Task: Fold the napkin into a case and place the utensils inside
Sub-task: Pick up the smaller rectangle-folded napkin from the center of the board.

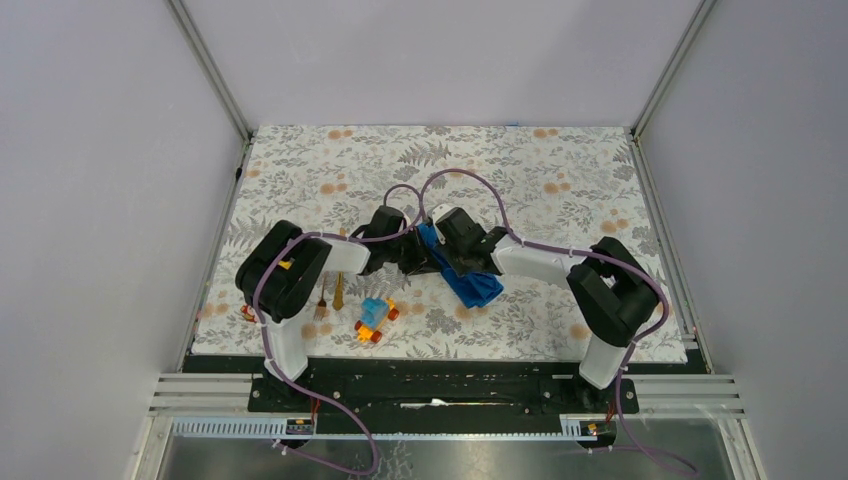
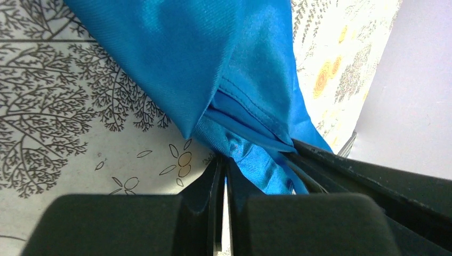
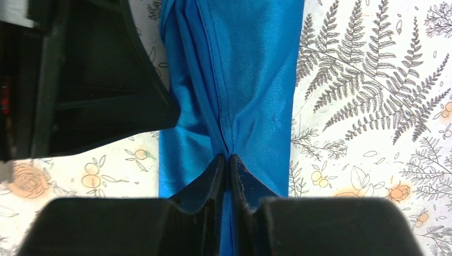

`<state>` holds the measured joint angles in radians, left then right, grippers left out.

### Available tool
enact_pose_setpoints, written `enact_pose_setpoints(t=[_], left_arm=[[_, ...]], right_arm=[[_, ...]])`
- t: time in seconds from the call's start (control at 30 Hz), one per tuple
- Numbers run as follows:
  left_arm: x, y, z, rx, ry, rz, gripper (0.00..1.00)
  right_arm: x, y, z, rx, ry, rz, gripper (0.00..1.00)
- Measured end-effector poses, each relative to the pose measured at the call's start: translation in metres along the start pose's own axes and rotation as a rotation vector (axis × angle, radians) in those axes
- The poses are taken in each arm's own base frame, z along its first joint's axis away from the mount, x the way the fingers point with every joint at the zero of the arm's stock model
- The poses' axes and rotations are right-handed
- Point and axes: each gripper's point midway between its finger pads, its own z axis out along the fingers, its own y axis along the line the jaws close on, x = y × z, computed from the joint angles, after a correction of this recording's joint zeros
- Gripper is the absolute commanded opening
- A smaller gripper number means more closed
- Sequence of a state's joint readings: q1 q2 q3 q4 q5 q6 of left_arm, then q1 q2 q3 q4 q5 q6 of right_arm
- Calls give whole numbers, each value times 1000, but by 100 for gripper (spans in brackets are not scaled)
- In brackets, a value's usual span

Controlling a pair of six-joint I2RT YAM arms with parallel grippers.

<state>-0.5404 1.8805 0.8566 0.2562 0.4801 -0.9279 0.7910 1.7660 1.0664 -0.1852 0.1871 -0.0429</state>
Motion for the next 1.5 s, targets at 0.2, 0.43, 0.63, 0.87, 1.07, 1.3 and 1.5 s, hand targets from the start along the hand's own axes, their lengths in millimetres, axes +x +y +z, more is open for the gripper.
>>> enact_pose_setpoints(t=[0.2, 0.43, 0.63, 0.87, 1.07, 1.3, 1.5], left_arm=[[1, -2, 2, 9, -12, 0, 4], [2, -3, 3, 10, -22, 2, 10], [6, 0, -8, -2, -32, 17, 24], [-6, 15, -35, -17, -45, -30, 10], [-35, -18, -32, 67, -62, -2, 2], [-50, -26, -4, 91, -51, 15, 0], [-41, -7, 14, 59, -7, -5, 0]], right_arm=[[-6, 12, -5, -61, -5, 61, 8], [-8, 24, -3, -103, -21, 158, 14], [10, 23, 8, -99, -16, 204, 17], [7, 23, 12, -117, -54, 234, 26], [3, 25, 13, -131, -84, 245, 30], [2, 27, 12, -145, -94, 248, 39], [5, 27, 7, -152, -83, 231, 67]])
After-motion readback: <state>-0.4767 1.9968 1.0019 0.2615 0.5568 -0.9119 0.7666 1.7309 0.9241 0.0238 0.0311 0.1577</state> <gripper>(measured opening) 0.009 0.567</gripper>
